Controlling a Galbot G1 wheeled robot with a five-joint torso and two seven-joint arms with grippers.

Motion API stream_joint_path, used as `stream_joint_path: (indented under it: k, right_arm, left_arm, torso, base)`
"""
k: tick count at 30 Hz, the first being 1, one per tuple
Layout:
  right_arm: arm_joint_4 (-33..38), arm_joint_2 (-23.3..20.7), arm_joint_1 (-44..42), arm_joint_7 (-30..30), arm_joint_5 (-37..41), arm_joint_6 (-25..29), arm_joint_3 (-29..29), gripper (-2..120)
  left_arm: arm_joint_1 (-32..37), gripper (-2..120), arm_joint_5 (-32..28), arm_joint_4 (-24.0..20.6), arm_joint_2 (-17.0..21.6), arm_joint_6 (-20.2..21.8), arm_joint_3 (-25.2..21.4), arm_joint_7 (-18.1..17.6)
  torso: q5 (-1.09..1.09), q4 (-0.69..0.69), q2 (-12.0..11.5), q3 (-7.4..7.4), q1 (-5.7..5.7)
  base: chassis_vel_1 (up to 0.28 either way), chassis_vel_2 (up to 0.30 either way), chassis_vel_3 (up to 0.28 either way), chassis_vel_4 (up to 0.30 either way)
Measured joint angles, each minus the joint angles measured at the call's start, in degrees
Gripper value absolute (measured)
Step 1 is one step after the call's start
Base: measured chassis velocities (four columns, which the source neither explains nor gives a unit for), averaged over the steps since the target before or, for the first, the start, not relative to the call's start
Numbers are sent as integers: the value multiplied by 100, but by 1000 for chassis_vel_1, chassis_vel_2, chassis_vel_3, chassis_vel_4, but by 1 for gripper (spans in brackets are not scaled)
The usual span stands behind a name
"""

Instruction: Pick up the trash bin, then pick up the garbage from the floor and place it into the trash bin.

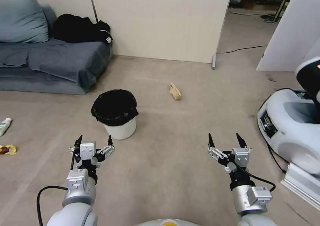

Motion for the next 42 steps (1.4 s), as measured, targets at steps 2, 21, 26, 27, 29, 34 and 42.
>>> stream_joint_path:
  k: [2,21,26,27,29,34,42]
  right_arm:
    - [-3,7,5,4,0,1,-8,100]
    - [-94,21,38,-65,-19,168,2,100]
    - [-160,23,63,-125,-16,348,24,100]
    - [-160,23,63,-125,-16,348,24,100]
    - [-180,26,63,-134,-13,373,27,100]
    - [-211,24,49,-135,-12,401,35,100]
    - [-367,-136,174,-139,-12,427,62,100]
  left_arm:
    - [-11,100,-14,0,3,5,-17,-5]
    - [-91,100,-93,18,18,35,-100,-67]
    - [-136,100,-112,46,16,37,-103,-82]
    - [-136,100,-112,46,16,37,-103,-82]
    - [-165,100,-141,66,17,52,-118,-97]
    - [-364,100,-278,157,33,202,-213,-259]
    - [-1164,100,-1111,760,197,1369,-432,-1484]
  torso:
    - [1,1,0,0,0]
    - [3,2,0,1,0]
    - [2,0,-1,1,1]
    - [2,0,-1,1,1]
    - [0,1,-1,0,0]
    - [0,1,0,-1,0]
    - [-1,1,-1,0,0]
  base:
    - [-240,236,245,-238]
    - [-239,235,241,-236]
    - [-137,152,138,-139]
    - [-28,72,74,-99]
    - [0,0,0,0]
    - [21,-30,-46,37]
    - [5,-4,-14,1]
